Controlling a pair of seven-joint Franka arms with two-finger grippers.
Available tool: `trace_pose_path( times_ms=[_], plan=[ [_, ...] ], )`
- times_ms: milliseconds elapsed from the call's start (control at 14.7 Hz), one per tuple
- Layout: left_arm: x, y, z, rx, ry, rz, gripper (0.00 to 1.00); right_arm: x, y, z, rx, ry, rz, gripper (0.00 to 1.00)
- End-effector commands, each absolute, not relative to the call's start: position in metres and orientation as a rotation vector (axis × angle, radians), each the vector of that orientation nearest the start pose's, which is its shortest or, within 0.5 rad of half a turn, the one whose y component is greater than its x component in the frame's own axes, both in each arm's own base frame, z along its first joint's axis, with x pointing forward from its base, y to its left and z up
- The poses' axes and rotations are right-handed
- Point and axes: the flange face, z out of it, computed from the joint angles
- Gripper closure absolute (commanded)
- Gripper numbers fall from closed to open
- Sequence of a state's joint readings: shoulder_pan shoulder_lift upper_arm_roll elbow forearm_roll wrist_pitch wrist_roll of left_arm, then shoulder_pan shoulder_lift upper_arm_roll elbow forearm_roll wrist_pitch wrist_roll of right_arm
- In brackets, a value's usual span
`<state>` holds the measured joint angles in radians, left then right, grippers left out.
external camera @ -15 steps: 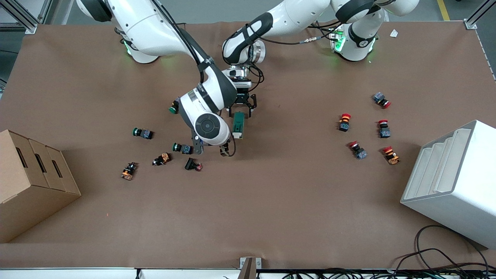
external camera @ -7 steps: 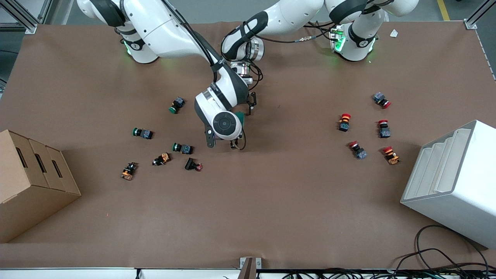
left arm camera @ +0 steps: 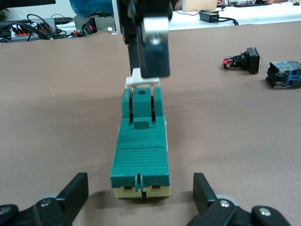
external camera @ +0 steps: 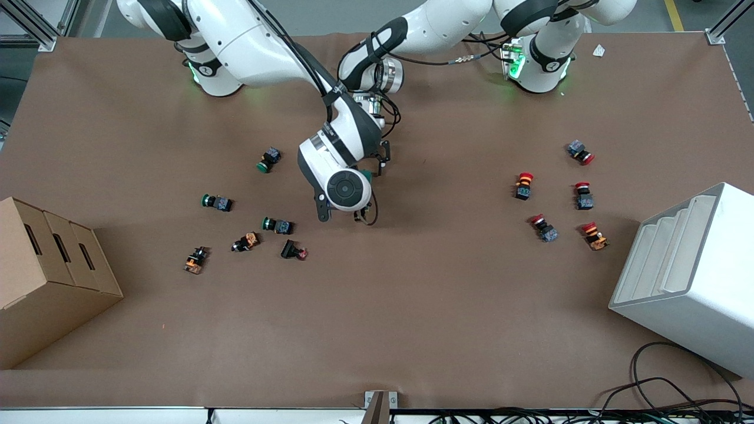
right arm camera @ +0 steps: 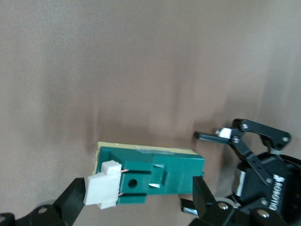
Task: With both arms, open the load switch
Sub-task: 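Push the white lever over with the right gripper while the left gripper holds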
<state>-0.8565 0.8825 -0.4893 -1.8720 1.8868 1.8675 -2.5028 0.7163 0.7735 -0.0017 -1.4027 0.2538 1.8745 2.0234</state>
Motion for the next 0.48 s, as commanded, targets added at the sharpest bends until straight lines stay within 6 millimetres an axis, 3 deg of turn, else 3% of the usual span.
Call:
trace_pose_path(
  times_ms=[0, 409],
  plan=[
    [0.201, -0.557, 0.064, -2.689, 0.191, -1.645, 0.01, 0.505, 0.480, 0.239, -2.582, 2.196, 0.551, 0.00],
    [0.205, -0.556, 0.063, -2.682, 0.186, -1.648, 0.01, 0.484, 0.485, 0.240, -2.686, 2.191, 0.636, 0.00]
  ],
)
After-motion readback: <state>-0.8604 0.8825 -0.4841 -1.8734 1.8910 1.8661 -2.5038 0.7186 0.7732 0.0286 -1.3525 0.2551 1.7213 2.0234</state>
